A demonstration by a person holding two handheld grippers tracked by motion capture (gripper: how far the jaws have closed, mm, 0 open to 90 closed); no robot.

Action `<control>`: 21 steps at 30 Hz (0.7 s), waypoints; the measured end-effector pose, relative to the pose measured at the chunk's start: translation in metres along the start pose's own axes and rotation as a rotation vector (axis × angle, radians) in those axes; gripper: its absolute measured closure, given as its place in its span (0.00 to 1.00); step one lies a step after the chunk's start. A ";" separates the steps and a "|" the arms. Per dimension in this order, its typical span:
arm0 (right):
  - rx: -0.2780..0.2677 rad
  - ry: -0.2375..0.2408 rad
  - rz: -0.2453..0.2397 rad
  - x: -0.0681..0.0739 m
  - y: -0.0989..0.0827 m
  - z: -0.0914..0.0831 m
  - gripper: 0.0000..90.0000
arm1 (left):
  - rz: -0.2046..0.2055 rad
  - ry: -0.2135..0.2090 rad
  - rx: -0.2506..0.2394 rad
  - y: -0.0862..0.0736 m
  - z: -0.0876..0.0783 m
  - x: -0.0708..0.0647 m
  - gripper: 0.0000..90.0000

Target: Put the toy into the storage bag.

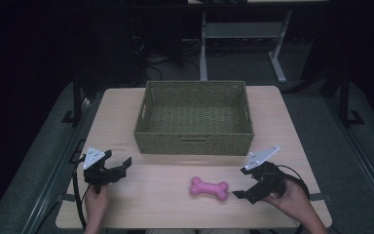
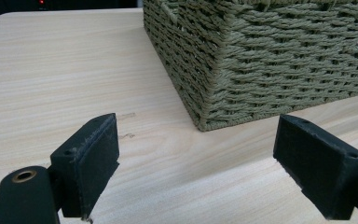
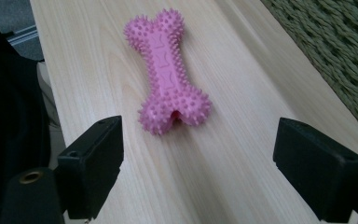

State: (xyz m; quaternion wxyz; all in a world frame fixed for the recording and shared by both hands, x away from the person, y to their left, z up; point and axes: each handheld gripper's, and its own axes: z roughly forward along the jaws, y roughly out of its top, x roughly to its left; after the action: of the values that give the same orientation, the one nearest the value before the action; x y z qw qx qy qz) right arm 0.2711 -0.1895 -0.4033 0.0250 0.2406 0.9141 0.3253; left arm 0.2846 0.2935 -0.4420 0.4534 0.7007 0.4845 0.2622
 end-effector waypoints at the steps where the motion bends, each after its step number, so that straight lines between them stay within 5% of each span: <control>1: 0.005 0.001 -0.007 0.000 0.001 0.002 0.16 | -0.001 0.000 -0.001 0.000 0.000 0.000 0.15; 21: 0.107 0.053 -0.110 0.011 0.039 0.033 0.16 | 0.004 -0.001 0.004 0.000 0.001 -0.001 0.15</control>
State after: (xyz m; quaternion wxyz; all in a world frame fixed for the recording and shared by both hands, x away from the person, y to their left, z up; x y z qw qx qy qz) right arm 0.2845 -0.1387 -0.4047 0.0060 0.1824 0.9424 0.2805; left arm 0.2855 0.2924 -0.4423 0.4516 0.7028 0.4835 0.2615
